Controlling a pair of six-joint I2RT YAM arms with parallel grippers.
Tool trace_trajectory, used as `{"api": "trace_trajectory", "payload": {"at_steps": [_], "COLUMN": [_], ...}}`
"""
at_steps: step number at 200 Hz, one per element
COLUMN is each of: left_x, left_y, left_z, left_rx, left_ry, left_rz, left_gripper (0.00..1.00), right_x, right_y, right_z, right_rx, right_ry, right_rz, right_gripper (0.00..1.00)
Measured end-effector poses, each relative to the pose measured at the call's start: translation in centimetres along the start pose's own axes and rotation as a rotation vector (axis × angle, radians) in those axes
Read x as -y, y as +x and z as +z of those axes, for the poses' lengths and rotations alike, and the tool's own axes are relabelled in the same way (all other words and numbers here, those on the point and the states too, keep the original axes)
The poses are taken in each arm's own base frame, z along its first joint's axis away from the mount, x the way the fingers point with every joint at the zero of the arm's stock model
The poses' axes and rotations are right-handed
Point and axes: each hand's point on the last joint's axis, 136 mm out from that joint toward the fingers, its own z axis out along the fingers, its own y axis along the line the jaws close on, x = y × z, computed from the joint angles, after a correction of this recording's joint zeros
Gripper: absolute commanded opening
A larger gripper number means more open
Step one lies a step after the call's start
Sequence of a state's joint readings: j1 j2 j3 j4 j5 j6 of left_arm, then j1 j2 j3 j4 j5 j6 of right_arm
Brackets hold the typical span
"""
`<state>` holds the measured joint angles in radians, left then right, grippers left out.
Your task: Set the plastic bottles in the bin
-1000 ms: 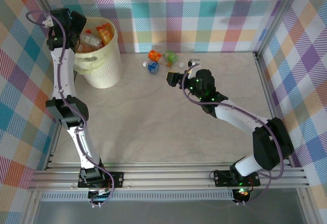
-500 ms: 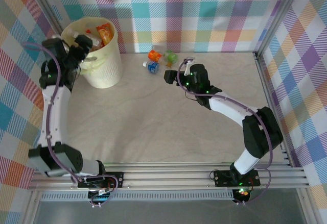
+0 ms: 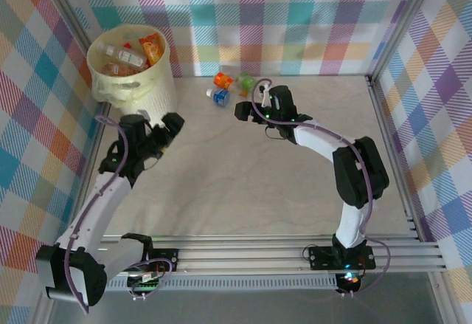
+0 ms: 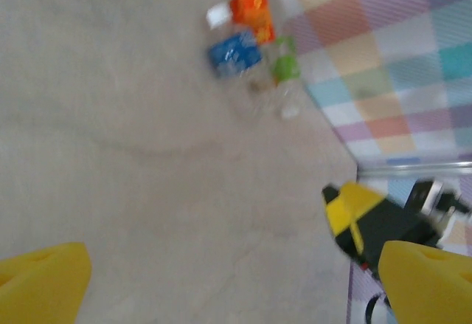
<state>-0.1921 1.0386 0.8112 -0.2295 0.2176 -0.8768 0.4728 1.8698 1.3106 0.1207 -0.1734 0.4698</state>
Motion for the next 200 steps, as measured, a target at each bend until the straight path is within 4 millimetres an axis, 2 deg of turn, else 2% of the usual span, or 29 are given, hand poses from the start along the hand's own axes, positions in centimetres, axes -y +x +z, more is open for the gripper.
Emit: {"api": "trace_trajectory", "payload": {"at_steps": [13,27,76,121,143,166,200], "left_x": [-1.0,-1.3,-1.3,-5.5,-5.5,-5.4,-5.6], "left_y": [2.4,3.9,5.8,10.4,10.9,10.9,10.0], "left_z": [0.6,0.9,2.1,4.1,4.1,4.0,3.8], "left_rx": [-0.041,-0.054,-0.012,-0.047,-0.006,0.042,0.098], "left_ry": [-0.019,-0.031,-0.047,-0.163,-0.167,-0.163,-0.18], "left_rz": [-0.002,0.005,0.014,0.022,0.027,0.026,0.035], "left_gripper": [1.0,1.0,1.0,1.0,1.0,1.0,1.0], "right_x": [0.5,1.1,4.0,7.0,7.5,7.3,7.6], "right_y": [0.4,0.6,-0.7,-1.6,-2.4,-3.1,-2.6], "right_z": [0.6,1.3,5.3,9.1,10.9,13.1,15.0], "right_rx": [-0.025,-0.043,-0.063,-0.077,-0.079,-0.088,-0.112], "right_ry": [0.006,0.019,0.06,0.093,0.072,0.021,-0.001], "right_rz": [-0.005,0.005,0.091,0.198,0.206,0.203,0.206], "right_gripper": [1.0,1.0,1.0,1.0,1.0,1.0,1.0]}}
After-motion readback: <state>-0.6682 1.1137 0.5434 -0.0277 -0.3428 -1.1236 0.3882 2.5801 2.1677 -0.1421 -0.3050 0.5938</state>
